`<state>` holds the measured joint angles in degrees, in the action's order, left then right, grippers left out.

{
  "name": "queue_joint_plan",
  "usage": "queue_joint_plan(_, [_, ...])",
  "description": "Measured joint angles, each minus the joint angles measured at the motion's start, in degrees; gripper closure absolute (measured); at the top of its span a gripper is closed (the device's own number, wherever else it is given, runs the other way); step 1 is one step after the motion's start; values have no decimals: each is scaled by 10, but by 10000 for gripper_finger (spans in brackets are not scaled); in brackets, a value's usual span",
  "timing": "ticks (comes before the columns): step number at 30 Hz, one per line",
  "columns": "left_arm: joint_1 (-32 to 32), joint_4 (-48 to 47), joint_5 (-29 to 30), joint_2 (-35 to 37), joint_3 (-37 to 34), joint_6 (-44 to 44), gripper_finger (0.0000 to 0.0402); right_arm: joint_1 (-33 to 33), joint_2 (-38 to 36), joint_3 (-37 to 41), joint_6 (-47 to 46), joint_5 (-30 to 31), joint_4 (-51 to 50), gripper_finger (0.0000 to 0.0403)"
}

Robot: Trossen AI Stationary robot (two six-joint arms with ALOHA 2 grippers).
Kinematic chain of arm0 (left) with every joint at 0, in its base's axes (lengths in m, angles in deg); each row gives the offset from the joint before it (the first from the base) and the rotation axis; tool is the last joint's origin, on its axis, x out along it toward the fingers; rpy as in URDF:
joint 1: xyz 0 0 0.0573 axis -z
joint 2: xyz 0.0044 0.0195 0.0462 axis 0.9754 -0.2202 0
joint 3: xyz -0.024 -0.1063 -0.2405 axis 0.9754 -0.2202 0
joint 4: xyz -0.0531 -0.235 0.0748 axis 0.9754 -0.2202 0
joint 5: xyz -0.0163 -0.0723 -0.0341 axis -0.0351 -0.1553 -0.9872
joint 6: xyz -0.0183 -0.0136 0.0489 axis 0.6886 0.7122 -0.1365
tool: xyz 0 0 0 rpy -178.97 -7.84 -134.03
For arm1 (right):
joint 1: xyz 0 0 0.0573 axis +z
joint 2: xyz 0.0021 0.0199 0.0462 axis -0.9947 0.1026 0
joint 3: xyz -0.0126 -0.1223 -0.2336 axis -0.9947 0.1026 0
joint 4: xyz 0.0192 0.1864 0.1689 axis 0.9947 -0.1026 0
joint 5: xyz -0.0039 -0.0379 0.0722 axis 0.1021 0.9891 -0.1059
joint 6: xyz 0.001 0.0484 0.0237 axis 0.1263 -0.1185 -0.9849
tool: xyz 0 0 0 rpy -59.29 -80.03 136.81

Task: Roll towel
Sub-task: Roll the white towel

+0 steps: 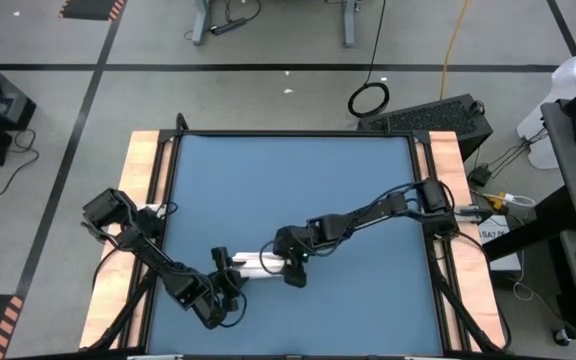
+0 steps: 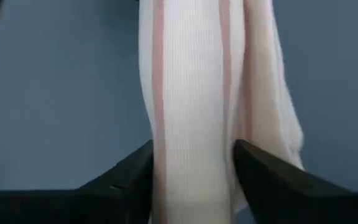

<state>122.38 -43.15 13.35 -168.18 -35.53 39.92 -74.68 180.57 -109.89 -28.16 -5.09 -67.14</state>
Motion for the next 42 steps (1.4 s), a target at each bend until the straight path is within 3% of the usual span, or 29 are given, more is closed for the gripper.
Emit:
queue_joint_plan(5, [-1,-7,-22,0,0,23,179,36,-45,-1,80,121,-33,146])
queue_joint_plan(9, [-1,-7,-26,0,-1,24,179,78,-53,-1,118,225,-17,130])
queue_joint_plan(16, [-10,-9,-44,0,-1,20,179,142,-15,3,187,274,150,166])
queue_joint_plan(23, [-12,-8,-56,15,-2,5,179,163,29,2,249,428,212,199])
queue_joint_plan(31, [-13,-17,-89,39,-3,-7,179,133,39,2,214,429,195,177])
queue_joint_plan(37, [-13,-22,-94,39,-2,-9,179,107,39,2,140,327,149,171])
queue_joint_plan(42, [-15,-22,-94,40,-2,-9,179,106,39,2,133,328,128,172])
